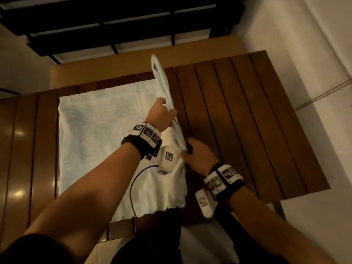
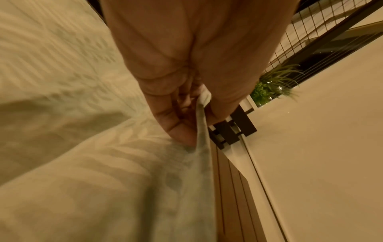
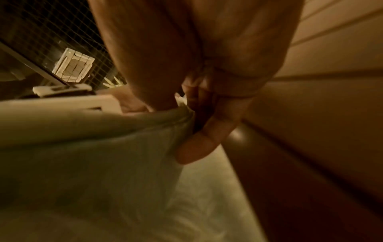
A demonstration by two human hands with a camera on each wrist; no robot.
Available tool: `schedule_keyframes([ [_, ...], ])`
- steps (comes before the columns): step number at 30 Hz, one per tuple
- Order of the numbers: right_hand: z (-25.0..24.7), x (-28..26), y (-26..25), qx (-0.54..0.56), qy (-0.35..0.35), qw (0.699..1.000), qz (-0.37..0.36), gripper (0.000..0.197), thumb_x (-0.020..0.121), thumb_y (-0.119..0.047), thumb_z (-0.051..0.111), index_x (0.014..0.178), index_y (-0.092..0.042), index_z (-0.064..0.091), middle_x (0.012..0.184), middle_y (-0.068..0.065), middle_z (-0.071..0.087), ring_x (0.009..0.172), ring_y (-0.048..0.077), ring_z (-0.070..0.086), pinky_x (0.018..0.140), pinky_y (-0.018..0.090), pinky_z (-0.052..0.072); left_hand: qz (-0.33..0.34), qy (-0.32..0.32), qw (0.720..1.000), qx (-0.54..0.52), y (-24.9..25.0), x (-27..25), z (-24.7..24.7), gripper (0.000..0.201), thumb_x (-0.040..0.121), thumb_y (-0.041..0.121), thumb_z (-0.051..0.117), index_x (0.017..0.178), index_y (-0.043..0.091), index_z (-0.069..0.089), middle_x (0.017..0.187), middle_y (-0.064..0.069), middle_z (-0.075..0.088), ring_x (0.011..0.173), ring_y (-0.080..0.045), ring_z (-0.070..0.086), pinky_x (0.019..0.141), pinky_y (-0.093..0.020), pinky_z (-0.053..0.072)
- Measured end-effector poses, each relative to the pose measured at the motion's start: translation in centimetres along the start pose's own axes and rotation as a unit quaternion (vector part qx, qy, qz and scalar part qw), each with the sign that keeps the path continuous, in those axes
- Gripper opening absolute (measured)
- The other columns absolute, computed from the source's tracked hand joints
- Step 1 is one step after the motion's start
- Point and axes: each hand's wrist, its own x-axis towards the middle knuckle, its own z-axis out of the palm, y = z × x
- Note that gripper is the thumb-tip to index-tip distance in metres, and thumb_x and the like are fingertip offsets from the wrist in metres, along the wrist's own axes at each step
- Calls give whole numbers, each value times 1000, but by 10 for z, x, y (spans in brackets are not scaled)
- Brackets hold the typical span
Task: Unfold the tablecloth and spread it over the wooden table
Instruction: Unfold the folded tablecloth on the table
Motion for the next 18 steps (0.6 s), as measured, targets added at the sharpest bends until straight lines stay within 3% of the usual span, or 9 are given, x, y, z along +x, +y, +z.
schedule_keyframes([
  [2,-33,-4,18,-41,20,999,5,25,92,-25,60,115,-16,57,107,1,62,93,21,59,74,27,42,5,-28,999,-26,18,3,21,41,91,17,62,128,8,46,88,-7,66,78,-21,70,70,-44,63],
  [4,-57,-4,39,-64,39,997,25,26,93,-27,59,116,-15,57,111,3,61,99,24,59,79,30,41,-9,-65,995,-75,30,5,39,44,92,12,61,132,7,44,75,-3,62,70,-19,68,70,-42,63],
  [6,-72,-1,59,-85,49,994,51,23,94,-28,58,113,-15,57,113,6,62,103,29,59,83,35,44,-16,-93,991,-99,34,4,50,45,92,9,59,135,8,45,75,-4,61,68,-20,66,67,-37,62],
  [9,-77,4,83,-109,47,988,100,15,95,-30,57,104,-18,55,106,8,63,94,29,60,80,37,46,-4,-122,990,-76,22,-4,48,39,93,9,58,131,10,49,86,-4,59,68,-19,65,58,-26,58],
  [14,-60,11,95,-115,93,984,102,20,92,-33,63,97,-15,57,89,5,64,81,27,62,71,35,47,17,-124,991,44,-59,-42,-10,27,93,20,61,119,16,61,95,-10,69,75,-22,70,64,-31,58],
  [16,-55,10,94,-129,124,978,103,22,91,-34,65,100,-16,56,88,6,65,76,26,60,69,34,46,19,-123,987,99,-100,-66,-49,20,93,19,59,112,19,67,90,-5,72,76,-21,70,64,-27,56],
  [18,-51,6,93,-149,154,969,123,26,89,-38,66,102,-20,52,90,7,65,75,27,59,69,37,50,29,-116,976,184,-141,-94,-94,20,94,23,59,110,25,70,94,3,72,82,-17,68,73,-26,53],
])
